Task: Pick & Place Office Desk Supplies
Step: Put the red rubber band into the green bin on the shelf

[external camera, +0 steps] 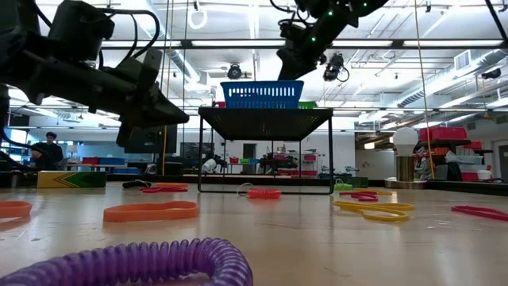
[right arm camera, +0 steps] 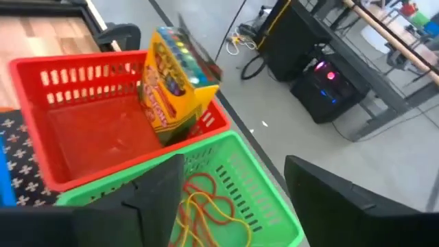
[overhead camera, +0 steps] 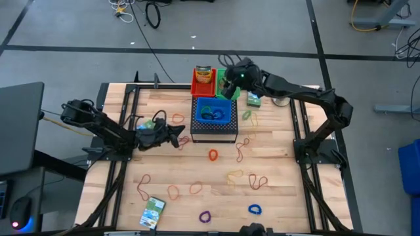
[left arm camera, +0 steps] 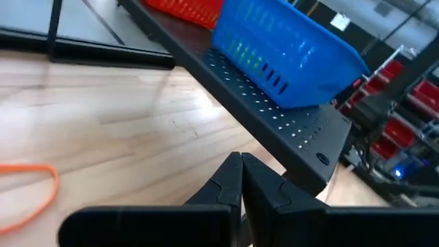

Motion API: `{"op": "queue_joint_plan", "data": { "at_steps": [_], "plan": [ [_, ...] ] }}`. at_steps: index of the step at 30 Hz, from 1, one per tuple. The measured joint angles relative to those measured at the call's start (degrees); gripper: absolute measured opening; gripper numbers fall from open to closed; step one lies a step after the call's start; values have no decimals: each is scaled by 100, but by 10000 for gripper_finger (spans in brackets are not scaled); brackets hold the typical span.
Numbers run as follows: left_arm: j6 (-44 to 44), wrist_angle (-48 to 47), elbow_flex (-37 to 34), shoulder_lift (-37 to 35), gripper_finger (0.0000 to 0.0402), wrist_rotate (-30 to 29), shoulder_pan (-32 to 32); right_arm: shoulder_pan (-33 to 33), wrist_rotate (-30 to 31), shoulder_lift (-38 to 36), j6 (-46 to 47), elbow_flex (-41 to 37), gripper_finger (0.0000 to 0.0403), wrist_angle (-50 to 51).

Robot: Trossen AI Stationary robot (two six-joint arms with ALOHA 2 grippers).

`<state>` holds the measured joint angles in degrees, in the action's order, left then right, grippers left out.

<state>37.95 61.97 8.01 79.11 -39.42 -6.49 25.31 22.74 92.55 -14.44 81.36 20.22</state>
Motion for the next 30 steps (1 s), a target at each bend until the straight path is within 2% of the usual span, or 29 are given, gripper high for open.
{"op": "queue_joint_plan", "data": {
  "at_steps": [5,8,11,15,19,23,25,30],
  "plan": [
    [-591,-47,0,1,9,490,150,-104,421,-6,243,0,279,43],
    [-727,-39,0,2,9,799,227,-196,415,-105,877,0,283,64],
    [-725,2,0,0,9,1071,311,-365,236,-347,1662,0,268,182],
    [-799,189,0,-35,9,1337,360,-823,217,-771,2376,0,206,509],
    [-1143,415,2,-220,9,1462,494,-1557,352,-1003,2518,0,113,938],
    [-995,416,2,-399,9,1808,719,-2263,428,-1016,2559,-12,21,1145],
    [-822,398,0,-453,9,2040,780,-2546,426,-1019,2607,-149,9,940],
    [-760,381,0,-477,9,2313,810,-3003,429,-1093,3118,-830,15,249]
  ]
}}
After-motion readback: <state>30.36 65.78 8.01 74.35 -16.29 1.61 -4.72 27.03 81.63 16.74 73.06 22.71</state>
